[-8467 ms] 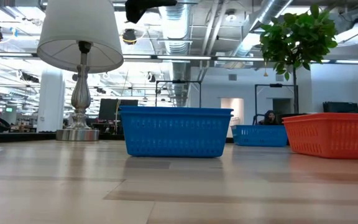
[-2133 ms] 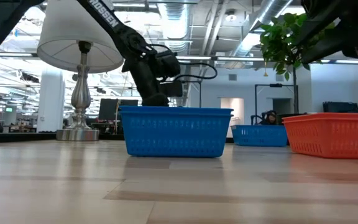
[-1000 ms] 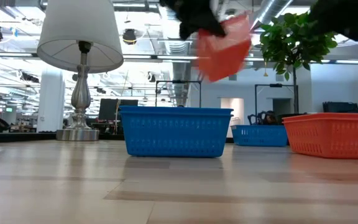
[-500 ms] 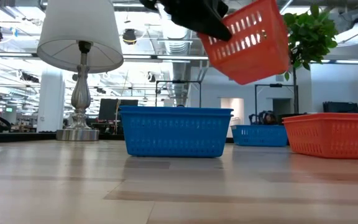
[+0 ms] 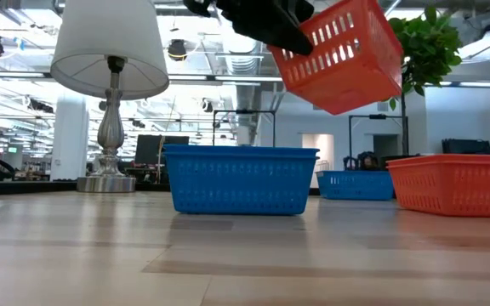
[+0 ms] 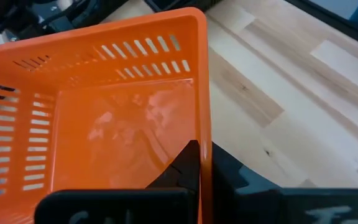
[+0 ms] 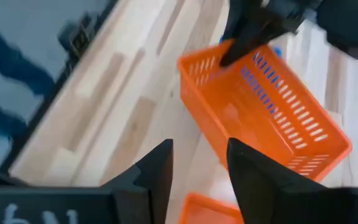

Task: Stack baskets by color
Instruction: Stack the top orange bin on top of the bottom orange bin

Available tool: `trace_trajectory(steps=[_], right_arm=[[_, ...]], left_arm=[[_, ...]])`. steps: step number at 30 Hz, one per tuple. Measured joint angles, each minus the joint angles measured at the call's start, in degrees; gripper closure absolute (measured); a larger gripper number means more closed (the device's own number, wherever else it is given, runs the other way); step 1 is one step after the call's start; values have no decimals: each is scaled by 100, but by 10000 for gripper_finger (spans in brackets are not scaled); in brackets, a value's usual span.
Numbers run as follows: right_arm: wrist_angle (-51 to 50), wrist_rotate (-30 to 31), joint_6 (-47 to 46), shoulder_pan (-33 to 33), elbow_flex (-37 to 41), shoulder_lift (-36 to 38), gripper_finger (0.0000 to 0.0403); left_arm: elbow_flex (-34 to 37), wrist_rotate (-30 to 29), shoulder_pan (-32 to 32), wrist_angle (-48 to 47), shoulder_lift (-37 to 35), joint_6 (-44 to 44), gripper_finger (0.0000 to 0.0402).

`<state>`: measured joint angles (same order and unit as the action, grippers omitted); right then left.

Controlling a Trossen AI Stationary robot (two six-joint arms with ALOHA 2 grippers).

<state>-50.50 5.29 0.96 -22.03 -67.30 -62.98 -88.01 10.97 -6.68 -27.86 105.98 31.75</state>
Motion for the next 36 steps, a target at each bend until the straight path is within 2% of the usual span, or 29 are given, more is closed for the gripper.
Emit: trace_trajectory(steps=[8,16,21,24,26,31,36], right_arm=[[-350,-330,1209,557,-380,-833,189],[-368,-900,1738,954,-388,-1433,198],[-400,-987,1776,976,-390,-1740,211],[-411,-987,1774,976,-390,-1873,233],[-407,-987,1766,976,-390,-1945,261],[-456,-1050,1548,928,-390,-1956,379],[-580,-1082,820,856,-360,-1842,391]], left_arm=[[0,84,0,-147,1,0,401],[0,86,0,-163,-1,156,401],[0,205,2,-168,-1,170,401],[0,238,2,-171,-1,168,401],[0,231,0,-168,-1,128,401],[0,-6,11,-173,-1,-71,389],[0,-80,71,-129,-1,-225,331]])
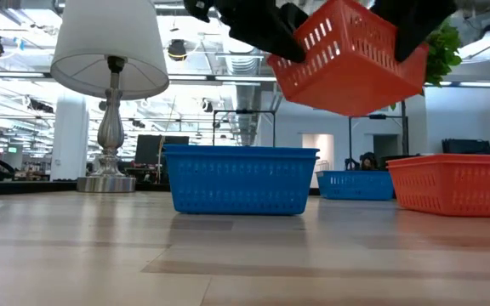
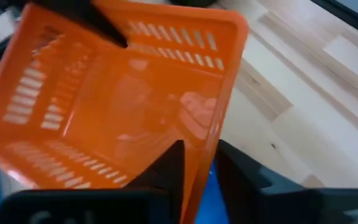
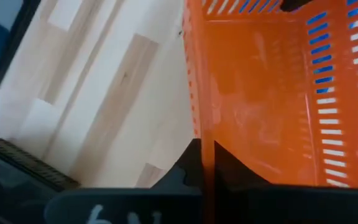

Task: Stack baskets by color
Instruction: Stack the top orange bin on top of the bottom orange bin

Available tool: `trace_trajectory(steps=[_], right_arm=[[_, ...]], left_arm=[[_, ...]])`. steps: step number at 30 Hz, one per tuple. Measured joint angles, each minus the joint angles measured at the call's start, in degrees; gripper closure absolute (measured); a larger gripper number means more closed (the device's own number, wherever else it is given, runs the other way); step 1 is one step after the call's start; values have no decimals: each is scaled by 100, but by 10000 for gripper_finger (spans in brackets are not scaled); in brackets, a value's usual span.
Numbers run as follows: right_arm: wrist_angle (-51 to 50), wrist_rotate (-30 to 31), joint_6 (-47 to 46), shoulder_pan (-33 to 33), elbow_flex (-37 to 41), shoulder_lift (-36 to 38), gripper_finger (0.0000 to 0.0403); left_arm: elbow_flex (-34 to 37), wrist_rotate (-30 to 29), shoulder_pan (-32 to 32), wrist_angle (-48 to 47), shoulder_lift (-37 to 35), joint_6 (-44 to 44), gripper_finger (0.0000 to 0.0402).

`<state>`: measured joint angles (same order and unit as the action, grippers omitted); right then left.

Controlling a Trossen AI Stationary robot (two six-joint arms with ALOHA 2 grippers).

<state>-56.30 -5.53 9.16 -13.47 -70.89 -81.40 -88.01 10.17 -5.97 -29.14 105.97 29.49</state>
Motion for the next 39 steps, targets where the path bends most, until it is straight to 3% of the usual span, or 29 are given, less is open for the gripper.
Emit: trace_trajectory(steps=[8,15,18,22,31,39], right_arm=[[-114,32,-1562,-433,1038,948,398],[-49,1335,-3811,-1060,1960,2350,399],[-80,1691,-4431,-1336,2089,2540,400],[-165,1882,-5048,-1692,2272,2486,400],[-412,2025,-4836,-1865,2400,1781,400],[-432,1918,-4599,-1891,2398,1599,400]], left_arm=[[-305,14,343,13,-291,-631,212],[-464,14,920,-313,-951,-1655,143],[-357,11,1177,-881,-1096,-2182,137],[386,9,1276,-941,-1345,-2569,139],[2083,-51,1200,1002,-2098,-3339,147],[2286,-203,1142,1333,-2260,-3433,147]])
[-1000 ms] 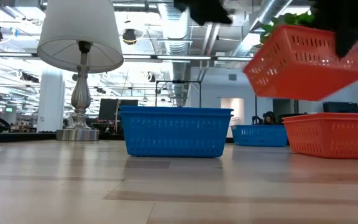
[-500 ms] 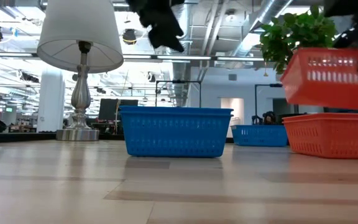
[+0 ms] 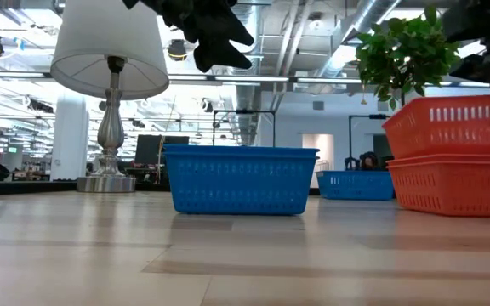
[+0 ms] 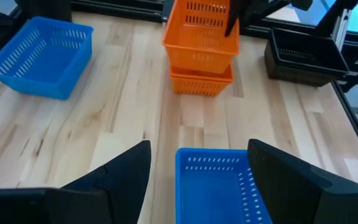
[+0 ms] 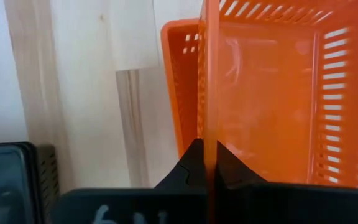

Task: Stack baskets by color
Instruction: Stack the top orange bin on top of the bottom orange bin

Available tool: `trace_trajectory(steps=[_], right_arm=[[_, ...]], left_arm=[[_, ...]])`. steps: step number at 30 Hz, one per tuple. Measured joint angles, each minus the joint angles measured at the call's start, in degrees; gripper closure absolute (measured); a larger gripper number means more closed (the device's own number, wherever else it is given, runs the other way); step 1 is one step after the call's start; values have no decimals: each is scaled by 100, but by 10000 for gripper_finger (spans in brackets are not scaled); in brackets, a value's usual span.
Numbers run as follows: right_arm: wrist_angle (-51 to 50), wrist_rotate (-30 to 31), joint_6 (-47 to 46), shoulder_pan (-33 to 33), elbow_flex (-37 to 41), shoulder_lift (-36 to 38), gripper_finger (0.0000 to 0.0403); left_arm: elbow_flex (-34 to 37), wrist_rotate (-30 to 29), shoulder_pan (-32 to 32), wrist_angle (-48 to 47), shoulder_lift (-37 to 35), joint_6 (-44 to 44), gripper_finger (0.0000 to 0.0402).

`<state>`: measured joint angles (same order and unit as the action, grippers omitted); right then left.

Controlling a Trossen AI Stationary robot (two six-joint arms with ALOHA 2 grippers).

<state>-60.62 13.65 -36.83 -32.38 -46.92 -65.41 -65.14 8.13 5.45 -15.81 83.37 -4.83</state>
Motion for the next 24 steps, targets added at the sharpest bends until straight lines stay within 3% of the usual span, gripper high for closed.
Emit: trace_trajectory(steps=[18,24], right_arm=[[263,-176,443,-28,356,6,395],[258,-174,454,-28,356,6,359]], left_arm=[[0,3,0,-9,0,19,148],[0,3,0,-9,2,14,148]])
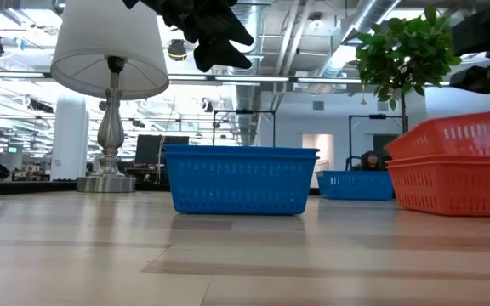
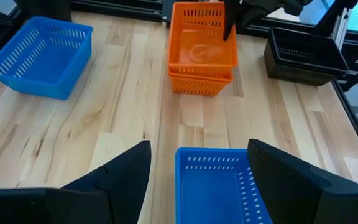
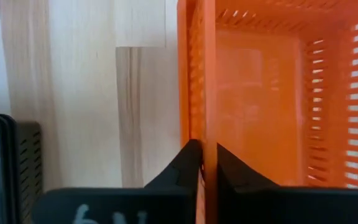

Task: Stack baskets by color
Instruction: Stack the top orange bin on top of the bottom orange bin, then stack the top blue bin on top of the bottom blue bin

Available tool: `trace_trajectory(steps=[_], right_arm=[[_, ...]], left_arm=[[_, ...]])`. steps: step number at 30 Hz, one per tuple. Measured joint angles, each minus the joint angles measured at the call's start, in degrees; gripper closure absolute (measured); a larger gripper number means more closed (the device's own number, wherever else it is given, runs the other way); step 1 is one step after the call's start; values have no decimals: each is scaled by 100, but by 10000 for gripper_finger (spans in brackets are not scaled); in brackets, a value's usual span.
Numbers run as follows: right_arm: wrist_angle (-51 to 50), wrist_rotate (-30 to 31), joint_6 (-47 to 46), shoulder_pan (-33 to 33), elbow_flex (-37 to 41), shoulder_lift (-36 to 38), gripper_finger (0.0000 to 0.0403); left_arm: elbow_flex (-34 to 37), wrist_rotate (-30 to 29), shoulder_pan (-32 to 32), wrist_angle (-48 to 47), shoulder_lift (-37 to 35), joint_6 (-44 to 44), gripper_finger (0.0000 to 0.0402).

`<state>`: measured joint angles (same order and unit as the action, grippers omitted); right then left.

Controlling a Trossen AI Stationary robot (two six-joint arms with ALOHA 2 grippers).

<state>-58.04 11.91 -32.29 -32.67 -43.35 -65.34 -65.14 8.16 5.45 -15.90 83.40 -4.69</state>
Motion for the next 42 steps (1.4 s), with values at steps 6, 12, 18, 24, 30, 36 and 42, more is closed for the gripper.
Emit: trace_trajectory(steps=[6,12,18,24,30,36,42], right_arm=[[4,-3,-4,0,0,0,320],[-30,-155,-24,0,-61,134,276],[-183,-136,-57,34,-544,517,226],[-145,462,191,389,-1004,762,203],[413,358,1275,1434,-1091,642,208],[1088,-423,2626,3248,-1091,57,212],[1452,-790,3696,4627,-1096,-675,190]], left_arm=[[2,0,0,-2,0,-2,148],[2,0,0,-2,2,-5,148],[2,0,0,-4,2,-7,148],[2,2,0,-123,4,-346,148],[-130,31,-52,-843,9,-661,148],[-257,-150,-257,-1460,-165,-846,148],[-156,-1323,-833,-2164,-968,-1236,148]])
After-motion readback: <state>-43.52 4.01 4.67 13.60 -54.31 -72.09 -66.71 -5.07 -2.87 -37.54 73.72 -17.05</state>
